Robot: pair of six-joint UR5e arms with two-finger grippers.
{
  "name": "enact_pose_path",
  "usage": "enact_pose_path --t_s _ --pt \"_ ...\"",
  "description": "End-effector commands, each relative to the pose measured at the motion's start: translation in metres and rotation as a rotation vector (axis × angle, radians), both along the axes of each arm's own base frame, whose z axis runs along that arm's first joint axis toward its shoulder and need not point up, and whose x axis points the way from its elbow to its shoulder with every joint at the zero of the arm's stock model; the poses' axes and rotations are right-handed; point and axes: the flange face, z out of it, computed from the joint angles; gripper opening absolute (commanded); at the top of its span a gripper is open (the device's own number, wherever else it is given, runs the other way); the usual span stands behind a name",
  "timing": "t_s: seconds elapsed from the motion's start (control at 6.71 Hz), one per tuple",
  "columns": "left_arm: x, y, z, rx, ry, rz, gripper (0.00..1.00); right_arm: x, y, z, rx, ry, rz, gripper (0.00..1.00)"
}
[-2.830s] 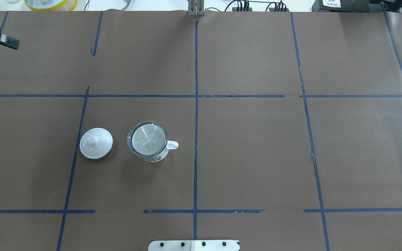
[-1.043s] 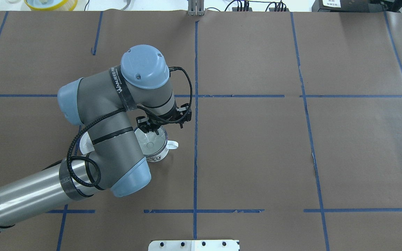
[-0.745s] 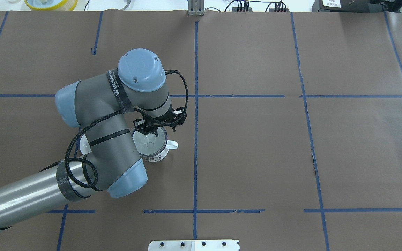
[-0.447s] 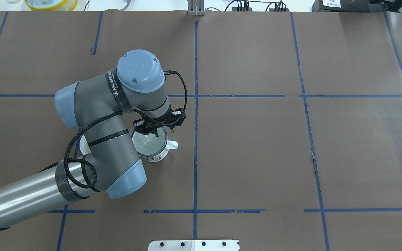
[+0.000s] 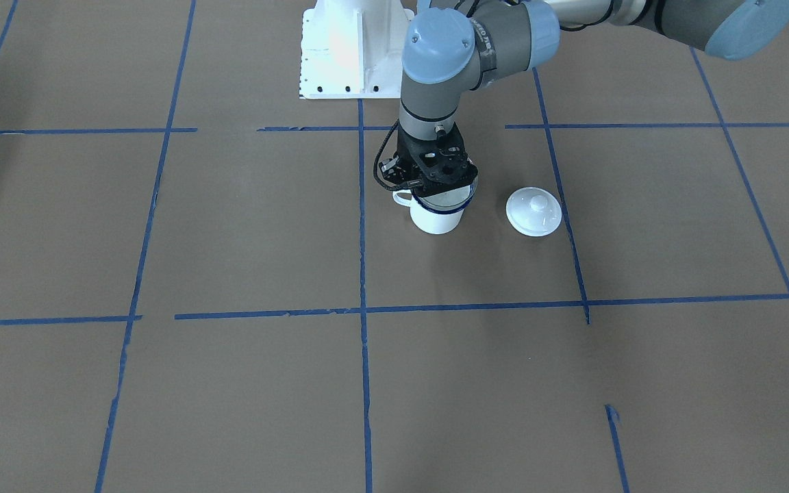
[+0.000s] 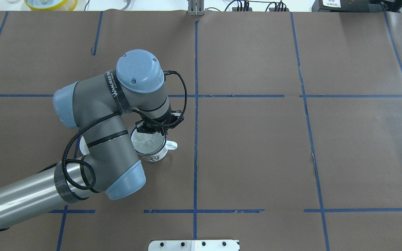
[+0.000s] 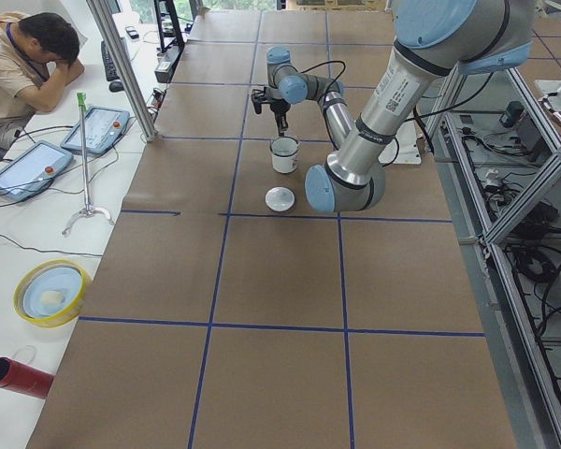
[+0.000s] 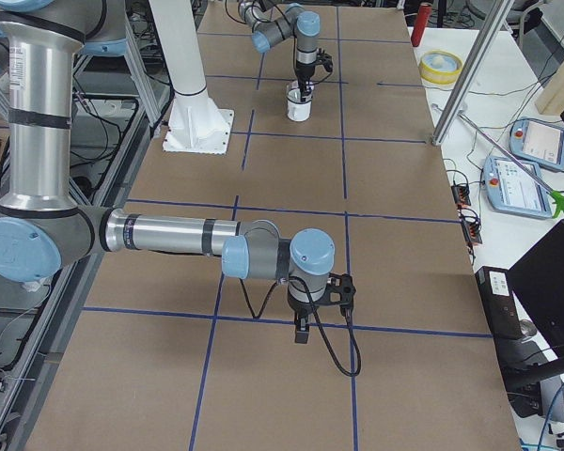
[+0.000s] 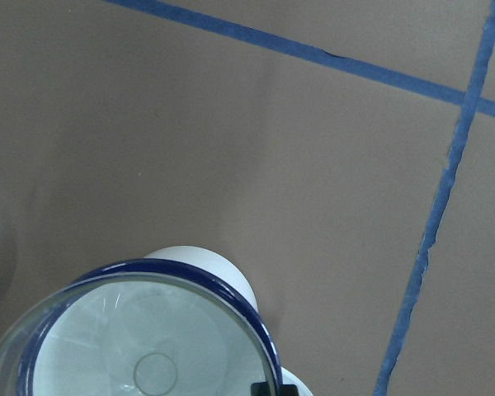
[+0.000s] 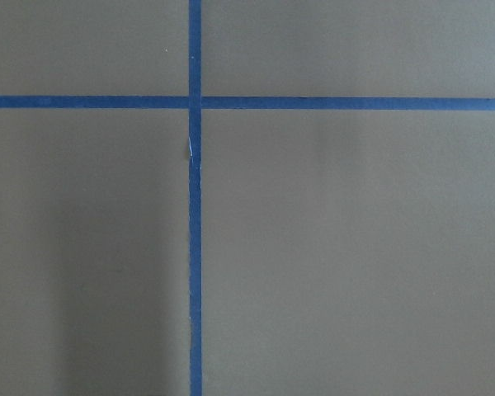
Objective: Remove funnel from cup
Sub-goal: 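Grasp the funnel rim with the left gripper and lift it out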
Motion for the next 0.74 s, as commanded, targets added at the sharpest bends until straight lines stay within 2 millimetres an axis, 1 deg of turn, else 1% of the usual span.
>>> enact_pose_path --t_s 0.0,0.15,0.3,0.45,0.6 --pt "-0.03 0.017 -0.027 0.028 -0.001 0.027 0.0 0.0 0.0 0.0 0.0 0.0 0.0 1.0" --pt "-0.067 0.033 -0.055 0.046 0.026 0.014 0.0 0.0 0.0 0.0 0.0 0.0 0.0 1.0" --pt "-0.11 0.024 -0.076 0.073 0.079 -0.048 0.0 0.0 0.0 0.0 0.0 0.0 0.0 1.0" --pt "-0.131 0.009 -0.089 0.056 0.116 -0.197 0.0 0.0 0.0 0.0 0.0 0.0 0.0 1.0" --pt "-0.137 -0.008 -0.093 0.073 0.184 -0.422 0.0 0.0 0.0 0.0 0.0 0.0 0.0 1.0"
